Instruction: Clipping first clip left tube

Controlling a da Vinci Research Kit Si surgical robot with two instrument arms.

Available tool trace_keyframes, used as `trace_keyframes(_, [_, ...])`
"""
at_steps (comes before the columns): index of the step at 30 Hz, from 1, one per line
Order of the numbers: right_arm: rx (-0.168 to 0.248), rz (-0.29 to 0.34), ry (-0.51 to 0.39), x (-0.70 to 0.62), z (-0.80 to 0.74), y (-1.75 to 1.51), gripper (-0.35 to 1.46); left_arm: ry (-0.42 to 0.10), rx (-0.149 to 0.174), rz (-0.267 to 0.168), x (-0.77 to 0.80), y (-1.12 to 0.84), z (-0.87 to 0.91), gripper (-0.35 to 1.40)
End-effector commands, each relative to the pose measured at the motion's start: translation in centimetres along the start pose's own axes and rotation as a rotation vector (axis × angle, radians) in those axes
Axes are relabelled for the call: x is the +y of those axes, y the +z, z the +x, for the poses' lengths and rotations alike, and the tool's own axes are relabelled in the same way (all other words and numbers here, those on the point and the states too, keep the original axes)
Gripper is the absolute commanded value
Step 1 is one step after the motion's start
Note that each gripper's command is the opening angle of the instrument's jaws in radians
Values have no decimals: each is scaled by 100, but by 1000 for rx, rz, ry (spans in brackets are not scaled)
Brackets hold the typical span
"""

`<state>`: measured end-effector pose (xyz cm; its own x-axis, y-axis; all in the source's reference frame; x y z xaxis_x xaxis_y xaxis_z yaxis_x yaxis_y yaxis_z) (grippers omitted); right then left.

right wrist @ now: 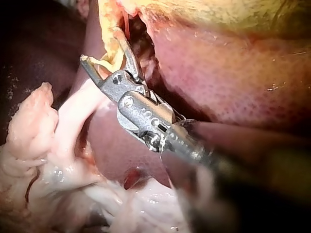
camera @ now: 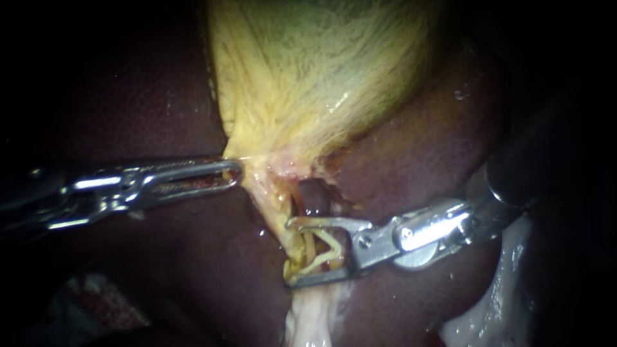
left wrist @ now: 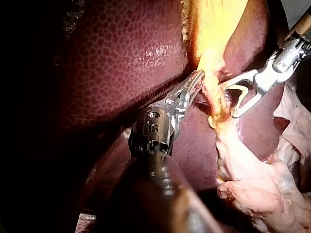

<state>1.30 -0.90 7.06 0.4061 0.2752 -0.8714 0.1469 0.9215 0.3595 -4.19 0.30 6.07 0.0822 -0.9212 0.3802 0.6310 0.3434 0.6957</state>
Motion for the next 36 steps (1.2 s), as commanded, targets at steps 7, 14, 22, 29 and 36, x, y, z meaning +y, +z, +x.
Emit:
trace_keyframes(7, [-56,-26,2,12,-9,0,59,-3,0,-2,-7,-5,-2,-35])
trace_keyframes(14, [-58,-33,0,13,-10,15,59,-4,2,-5,-10,-3,-3,-35])
trace_keyframes(22, [-59,-18,-9,2,-23,42,60,-11,-5,-1,-16,3,-14,-35])
trace_keyframes(29, [-52,44,8,-11,-30,54,57,-12,-15,2,-21,11,-26,-35])
trace_keyframes(36, [-52,53,16,-10,-27,60,54,-8,-19,1,-24,17,-28,-35])
